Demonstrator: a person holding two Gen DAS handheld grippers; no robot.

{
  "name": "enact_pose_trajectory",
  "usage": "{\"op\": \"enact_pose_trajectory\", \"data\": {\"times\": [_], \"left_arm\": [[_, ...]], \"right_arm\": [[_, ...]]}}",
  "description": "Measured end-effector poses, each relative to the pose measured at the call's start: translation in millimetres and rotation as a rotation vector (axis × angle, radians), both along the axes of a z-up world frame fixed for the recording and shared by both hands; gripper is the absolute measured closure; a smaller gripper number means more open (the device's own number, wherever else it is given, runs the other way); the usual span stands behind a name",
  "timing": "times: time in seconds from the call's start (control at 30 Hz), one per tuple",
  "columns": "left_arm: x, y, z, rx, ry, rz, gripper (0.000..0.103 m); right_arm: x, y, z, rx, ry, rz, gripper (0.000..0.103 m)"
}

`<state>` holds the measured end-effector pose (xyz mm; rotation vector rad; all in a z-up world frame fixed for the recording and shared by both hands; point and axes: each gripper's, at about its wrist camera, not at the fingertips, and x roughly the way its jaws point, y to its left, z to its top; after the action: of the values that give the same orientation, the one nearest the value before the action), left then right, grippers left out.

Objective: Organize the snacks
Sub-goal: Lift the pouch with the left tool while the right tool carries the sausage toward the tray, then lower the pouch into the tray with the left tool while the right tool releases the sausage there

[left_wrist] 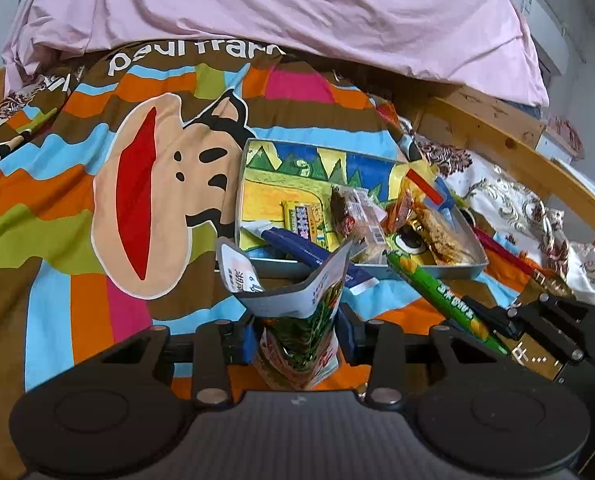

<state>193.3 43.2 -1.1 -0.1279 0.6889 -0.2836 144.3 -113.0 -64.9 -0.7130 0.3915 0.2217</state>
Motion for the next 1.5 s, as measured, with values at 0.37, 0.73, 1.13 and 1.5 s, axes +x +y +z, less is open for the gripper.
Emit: {"op": "enact_pose_trajectory", "data": {"times": [0.37,0.73,1.13,1.5], "left_arm": [[25.8,0.7,25.5,-0.099,-0.055,0.034,0.060],[105.7,-44.2,43.0,-0.045,-0.085,-0.011,0.060],[213.4,-81.4,12.0,0.031,0.102,-0.043,0.061],[261.6,-106.9,-13.3,0.097,0.155,-0.033,0.060]], "right_arm": [[13.5,-2.2,20.0,0.042,-0.066,-0.011,0.084],[105.2,-44.5,24.6,0.207,-0.082,-0.123,0.084],[192.4,-75.7,-6.9,0.416,0.045,-0.231,0.084],[210.7,-79.4,-19.9,0.494,0.054,-0.236,0.084]]}}
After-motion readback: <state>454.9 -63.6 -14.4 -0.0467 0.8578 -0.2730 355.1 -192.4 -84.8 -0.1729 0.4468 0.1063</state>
